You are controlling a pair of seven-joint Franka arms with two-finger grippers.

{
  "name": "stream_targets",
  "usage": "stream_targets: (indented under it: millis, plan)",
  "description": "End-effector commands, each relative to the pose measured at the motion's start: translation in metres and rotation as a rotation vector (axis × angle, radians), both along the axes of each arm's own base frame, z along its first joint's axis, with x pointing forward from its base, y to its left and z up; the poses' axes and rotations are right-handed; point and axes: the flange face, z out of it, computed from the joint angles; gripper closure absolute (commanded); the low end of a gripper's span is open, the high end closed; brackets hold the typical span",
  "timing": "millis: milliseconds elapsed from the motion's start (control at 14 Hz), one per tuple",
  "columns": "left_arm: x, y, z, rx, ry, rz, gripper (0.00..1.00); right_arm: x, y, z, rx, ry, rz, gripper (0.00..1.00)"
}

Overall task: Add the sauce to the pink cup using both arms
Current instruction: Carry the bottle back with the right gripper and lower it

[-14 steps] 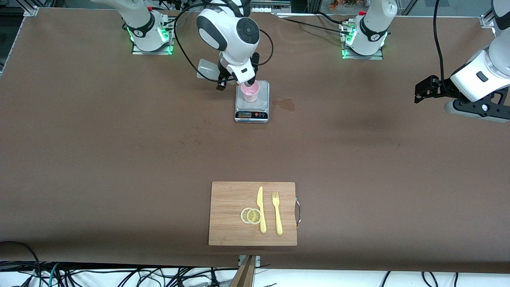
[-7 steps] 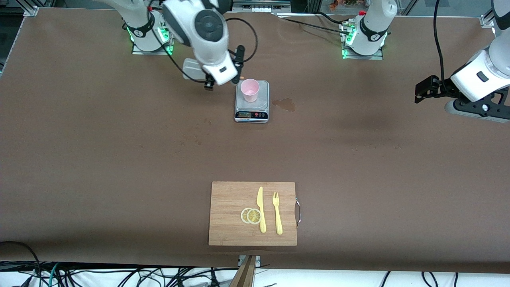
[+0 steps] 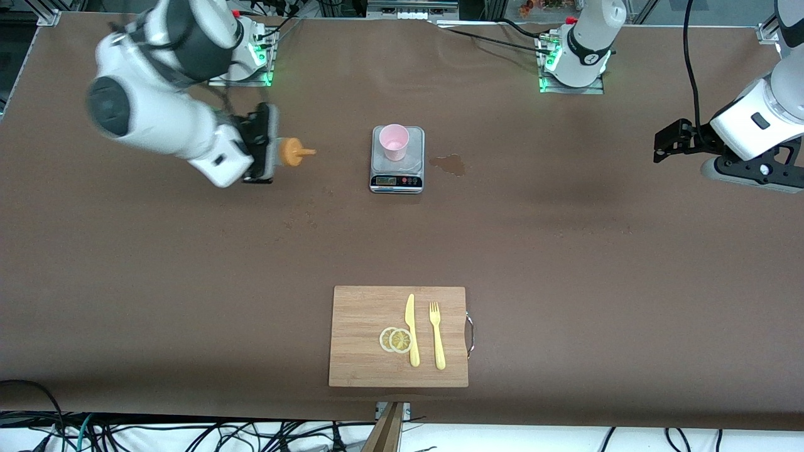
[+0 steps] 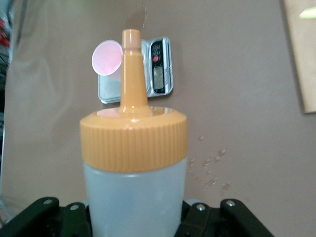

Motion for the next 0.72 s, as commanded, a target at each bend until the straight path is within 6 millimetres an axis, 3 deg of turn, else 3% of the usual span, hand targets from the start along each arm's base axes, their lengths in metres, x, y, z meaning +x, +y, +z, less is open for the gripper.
stream_targets:
  millis: [0,215,430,645]
  plan:
    - [0.003,-0.001,0.003,-0.023,0.011,0.003,0.00,0.025,-0.056,-0.015,0.185,-0.007,0.033,0.98]
    - [0.003,-0.003,0.003,-0.023,0.011,0.000,0.00,0.043,-0.117,-0.057,0.408,-0.011,0.028,0.97]
    - [0.003,-0.004,0.001,-0.023,0.015,-0.002,0.00,0.053,-0.161,-0.135,0.632,-0.069,0.071,0.97]
    - [0.004,-0.005,0.000,-0.022,0.018,-0.003,0.00,0.054,-0.187,-0.213,0.776,-0.101,0.100,0.97]
